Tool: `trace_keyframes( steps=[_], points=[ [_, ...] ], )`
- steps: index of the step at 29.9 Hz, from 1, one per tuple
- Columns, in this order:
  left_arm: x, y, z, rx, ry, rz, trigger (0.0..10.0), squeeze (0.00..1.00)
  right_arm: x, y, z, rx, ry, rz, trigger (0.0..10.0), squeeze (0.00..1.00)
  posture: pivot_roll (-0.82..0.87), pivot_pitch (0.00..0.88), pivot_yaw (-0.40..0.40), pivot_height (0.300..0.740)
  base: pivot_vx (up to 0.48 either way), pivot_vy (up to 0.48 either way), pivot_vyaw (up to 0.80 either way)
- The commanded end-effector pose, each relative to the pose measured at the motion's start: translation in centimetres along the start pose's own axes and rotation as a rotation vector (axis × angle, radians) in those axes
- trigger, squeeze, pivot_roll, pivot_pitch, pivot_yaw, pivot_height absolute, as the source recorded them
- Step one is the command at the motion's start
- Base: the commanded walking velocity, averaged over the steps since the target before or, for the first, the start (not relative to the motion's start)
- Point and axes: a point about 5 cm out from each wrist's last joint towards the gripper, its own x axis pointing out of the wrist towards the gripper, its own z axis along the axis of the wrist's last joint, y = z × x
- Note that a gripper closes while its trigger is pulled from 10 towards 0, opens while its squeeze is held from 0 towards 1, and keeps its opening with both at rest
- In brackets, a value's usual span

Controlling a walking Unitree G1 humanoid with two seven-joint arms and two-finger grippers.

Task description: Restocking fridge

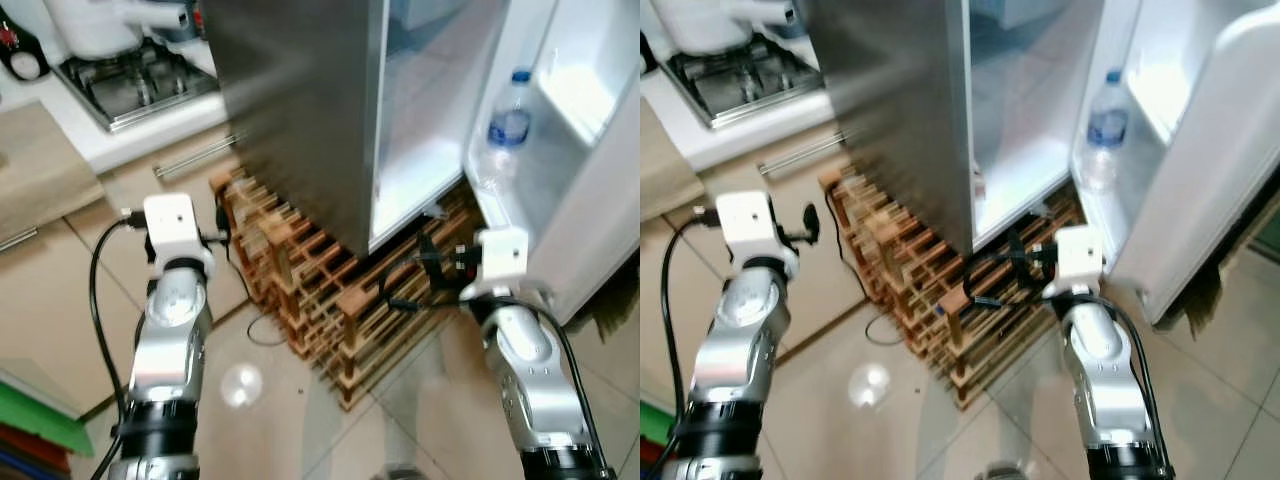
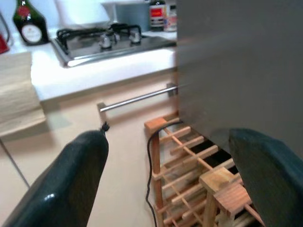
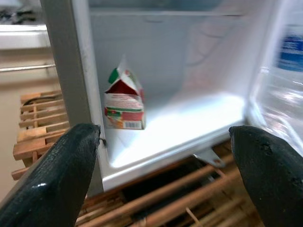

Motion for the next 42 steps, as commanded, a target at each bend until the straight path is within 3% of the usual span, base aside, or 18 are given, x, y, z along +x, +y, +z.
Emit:
trace_keyframes(
  steps=[1,13,15,16,18,22,28,29,32,37,42],
  points=[
    [0.0,1.1,0.1,0.009,-0.005,0.038,10.0,0.00,0.2,0.6,0.5,0.009,-0.021,0.024,10.0,0.22,-0.13,0.011,0.079,0.740,0.000,0.000,0.00],
    [0.1,1.1,-0.7,0.036,0.028,-0.013,10.0,0.00,1.4,-2.8,0.8,-0.016,0.005,-0.089,10.0,0.22,-0.13,0.016,0.087,0.740,0.000,0.000,0.00],
    [-0.1,0.9,-1.0,0.038,0.040,-0.052,10.0,0.00,1.3,-4.6,0.9,-0.044,0.024,-0.168,10.0,0.21,-0.12,0.022,0.084,0.740,0.000,0.000,0.00],
    [-0.1,0.9,-1.0,0.038,0.040,-0.052,10.0,0.00,1.3,-4.6,0.9,-0.044,0.024,-0.168,10.0,0.21,-0.12,0.022,0.084,0.740,0.000,0.000,0.00],
    [-0.5,0.4,-1.5,0.032,0.067,-0.118,10.0,0.00,0.6,-6.0,0.4,-0.073,0.061,-0.252,10.0,0.21,-0.12,0.025,0.084,0.740,0.000,0.000,0.00],
    [-0.9,0.4,-2.1,0.047,0.104,-0.153,10.0,0.00,-0.4,-6.8,-0.1,-0.089,0.086,-0.289,10.0,0.22,-0.13,0.029,0.088,0.740,0.000,0.000,0.00],
    [-0.9,0.5,-2.3,0.050,0.115,-0.162,10.0,0.00,-1.2,-8.3,-0.1,-0.136,0.107,-0.367,10.0,0.22,-0.13,0.034,0.091,0.740,0.000,0.000,0.00],
    [-0.9,0.3,-2.3,0.048,0.115,-0.170,10.0,0.00,-1.7,-9.3,0.1,-0.168,0.113,-0.423,10.0,0.22,-0.14,0.034,0.094,0.740,0.000,0.000,0.00],
    [-0.9,0.2,-2.3,0.048,0.117,-0.177,10.0,0.00,-2.2,-10.2,0.2,-0.186,0.123,-0.480,10.0,0.22,-0.14,0.034,0.094,0.740,0.000,0.000,0.00],
    [-1.0,0.1,-2.4,0.051,0.125,-0.183,10.0,0.00,-2.7,-11.6,0.0,-0.193,0.156,-0.534,10.0,0.22,-0.15,0.038,0.097,0.740,0.000,0.000,0.00],
    [-1.0,0.2,-3.0,0.061,0.151,-0.192,10.0,0.00,-3.9,-14.4,0.0,-0.180,0.205,-0.635,10.0,0.22,-0.16,0.042,0.095,0.740,0.000,0.000,0.00]
  ],
)
